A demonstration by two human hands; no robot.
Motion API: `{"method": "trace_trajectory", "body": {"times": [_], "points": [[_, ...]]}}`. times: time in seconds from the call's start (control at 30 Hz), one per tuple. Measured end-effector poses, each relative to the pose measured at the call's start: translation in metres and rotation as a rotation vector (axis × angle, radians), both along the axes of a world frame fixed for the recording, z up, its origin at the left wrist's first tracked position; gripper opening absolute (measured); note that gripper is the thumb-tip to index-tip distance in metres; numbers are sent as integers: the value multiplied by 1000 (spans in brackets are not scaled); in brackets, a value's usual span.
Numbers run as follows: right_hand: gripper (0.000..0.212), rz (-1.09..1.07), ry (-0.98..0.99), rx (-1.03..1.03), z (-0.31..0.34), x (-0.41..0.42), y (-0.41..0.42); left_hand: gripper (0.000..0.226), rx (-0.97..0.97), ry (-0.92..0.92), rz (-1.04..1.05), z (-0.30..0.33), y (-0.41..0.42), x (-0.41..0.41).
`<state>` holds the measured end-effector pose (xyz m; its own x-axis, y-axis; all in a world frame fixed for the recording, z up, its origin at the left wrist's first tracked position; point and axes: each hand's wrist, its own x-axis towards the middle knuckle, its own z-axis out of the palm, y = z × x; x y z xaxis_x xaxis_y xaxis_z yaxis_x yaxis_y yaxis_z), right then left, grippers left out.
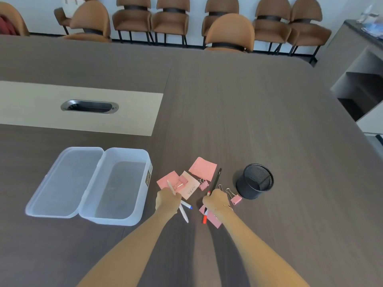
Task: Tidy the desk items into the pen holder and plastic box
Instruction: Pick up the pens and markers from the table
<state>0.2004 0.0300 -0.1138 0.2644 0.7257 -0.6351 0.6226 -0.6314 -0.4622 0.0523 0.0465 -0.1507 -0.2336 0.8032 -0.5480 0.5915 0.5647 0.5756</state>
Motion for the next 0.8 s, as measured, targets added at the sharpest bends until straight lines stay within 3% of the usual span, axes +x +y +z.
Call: {"method": "trace_trajectory", "body": {"times": [0.13,0.27,0.4,0.5,0.63,0.8], "points": [[19,125,-132,-31,1,17,1,33,26,3,113,-3,0,11],[26,161,-202,-1,-15,25,0,40,-20,-20,257,-5,1,16],[26,214,-192,57,-13,26,0,21,-83,-9,184,1,1,12],[39,202,-103,136,6,32,2,22,-78,19,45,23,9,14],[33,107,52,337,63,65,10,25,152,-123,-105,86,41,37],[20,-82,4,507,121,135,18,21,447,-385,-320,154,67,104]]}}
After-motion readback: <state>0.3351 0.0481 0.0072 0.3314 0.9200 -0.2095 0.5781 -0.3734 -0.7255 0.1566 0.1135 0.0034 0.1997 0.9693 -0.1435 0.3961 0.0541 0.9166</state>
